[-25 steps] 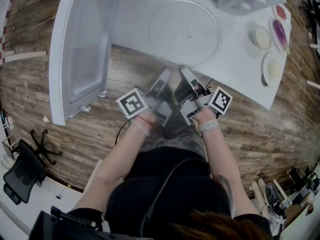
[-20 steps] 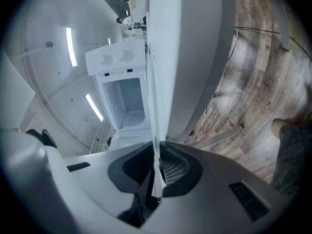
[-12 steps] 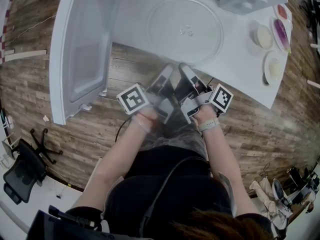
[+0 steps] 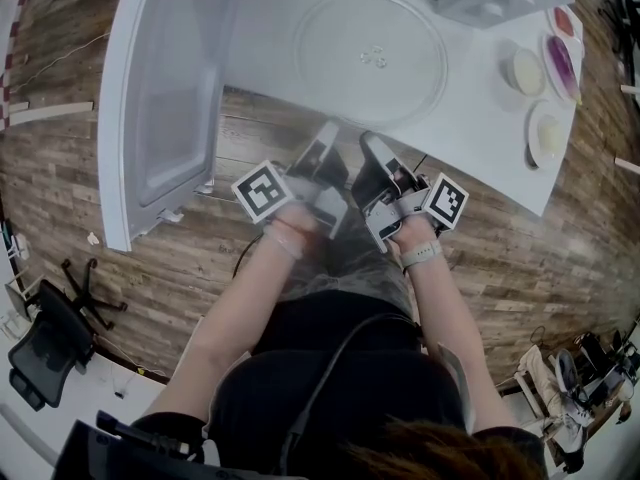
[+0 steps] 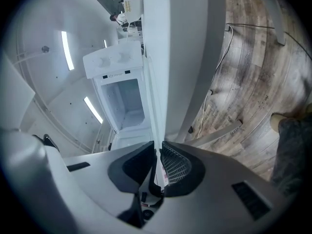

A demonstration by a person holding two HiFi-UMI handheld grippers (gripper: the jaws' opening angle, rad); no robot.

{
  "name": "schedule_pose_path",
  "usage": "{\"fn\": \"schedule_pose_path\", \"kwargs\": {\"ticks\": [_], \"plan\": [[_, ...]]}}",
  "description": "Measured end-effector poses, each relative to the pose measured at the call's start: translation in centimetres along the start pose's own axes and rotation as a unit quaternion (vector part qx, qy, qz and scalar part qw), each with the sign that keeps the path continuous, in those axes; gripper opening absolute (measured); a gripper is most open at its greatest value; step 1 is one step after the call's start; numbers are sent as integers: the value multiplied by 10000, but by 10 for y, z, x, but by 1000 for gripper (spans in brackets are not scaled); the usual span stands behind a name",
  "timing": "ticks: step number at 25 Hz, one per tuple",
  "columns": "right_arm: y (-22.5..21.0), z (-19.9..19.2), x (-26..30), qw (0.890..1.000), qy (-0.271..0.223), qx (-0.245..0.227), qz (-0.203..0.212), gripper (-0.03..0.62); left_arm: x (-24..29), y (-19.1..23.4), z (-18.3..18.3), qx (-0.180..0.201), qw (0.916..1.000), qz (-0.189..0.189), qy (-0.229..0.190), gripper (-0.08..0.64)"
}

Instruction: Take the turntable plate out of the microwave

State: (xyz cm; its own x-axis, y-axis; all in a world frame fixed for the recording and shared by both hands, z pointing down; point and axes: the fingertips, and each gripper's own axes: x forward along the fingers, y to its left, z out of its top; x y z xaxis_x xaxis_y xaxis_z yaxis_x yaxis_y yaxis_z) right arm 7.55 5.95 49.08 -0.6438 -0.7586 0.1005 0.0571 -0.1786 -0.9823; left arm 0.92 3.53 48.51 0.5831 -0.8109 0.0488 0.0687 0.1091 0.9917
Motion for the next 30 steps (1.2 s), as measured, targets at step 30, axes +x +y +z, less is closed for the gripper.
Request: {"fn": "schedule_pose_path", "kwargs": {"ticks": [30], "plan": [[23,-20,-9,9885,695,-1344,-24,35,-15,-4,-25,941,9939,223,536,17]]}}
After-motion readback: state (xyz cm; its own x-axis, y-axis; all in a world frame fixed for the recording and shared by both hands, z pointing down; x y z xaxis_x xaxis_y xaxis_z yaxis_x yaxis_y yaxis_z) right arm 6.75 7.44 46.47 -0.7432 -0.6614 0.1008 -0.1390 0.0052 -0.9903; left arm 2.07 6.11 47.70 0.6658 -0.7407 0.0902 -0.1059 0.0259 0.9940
